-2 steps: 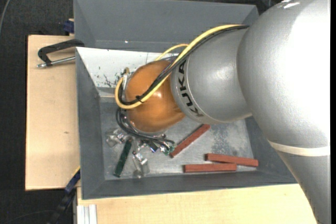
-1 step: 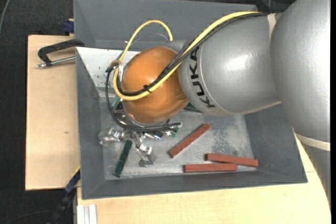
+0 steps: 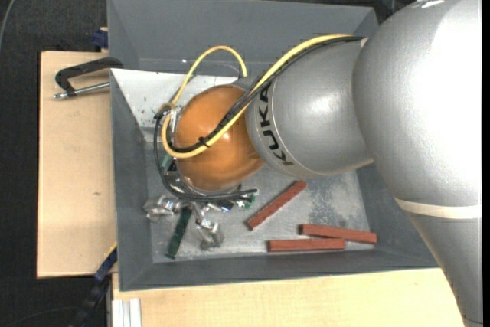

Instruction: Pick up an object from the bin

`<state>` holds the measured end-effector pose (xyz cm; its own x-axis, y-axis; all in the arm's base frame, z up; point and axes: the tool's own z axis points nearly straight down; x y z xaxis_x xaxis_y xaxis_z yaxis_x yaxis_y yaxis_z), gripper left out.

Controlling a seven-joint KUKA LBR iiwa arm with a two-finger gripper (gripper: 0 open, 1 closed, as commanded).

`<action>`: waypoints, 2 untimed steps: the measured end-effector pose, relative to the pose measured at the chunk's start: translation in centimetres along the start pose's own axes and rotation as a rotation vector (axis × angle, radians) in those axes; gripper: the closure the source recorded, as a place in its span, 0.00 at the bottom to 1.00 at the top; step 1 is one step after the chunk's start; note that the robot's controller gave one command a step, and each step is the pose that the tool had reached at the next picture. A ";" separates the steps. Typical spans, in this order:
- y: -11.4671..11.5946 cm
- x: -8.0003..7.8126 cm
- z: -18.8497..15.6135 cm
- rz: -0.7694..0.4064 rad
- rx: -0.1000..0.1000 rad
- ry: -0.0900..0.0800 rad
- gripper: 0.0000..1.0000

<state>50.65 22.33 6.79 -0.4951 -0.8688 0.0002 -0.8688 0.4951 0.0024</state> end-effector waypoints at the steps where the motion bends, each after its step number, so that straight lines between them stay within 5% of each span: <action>1: 0.0 -0.1 -0.3 0.000 0.001 -0.003 1.00; 2: -4.8 1.1 -21.8 -0.216 0.013 -0.012 1.00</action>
Offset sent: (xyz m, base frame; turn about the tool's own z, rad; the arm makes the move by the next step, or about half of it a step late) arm 0.0000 0.0000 0.0000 0.0000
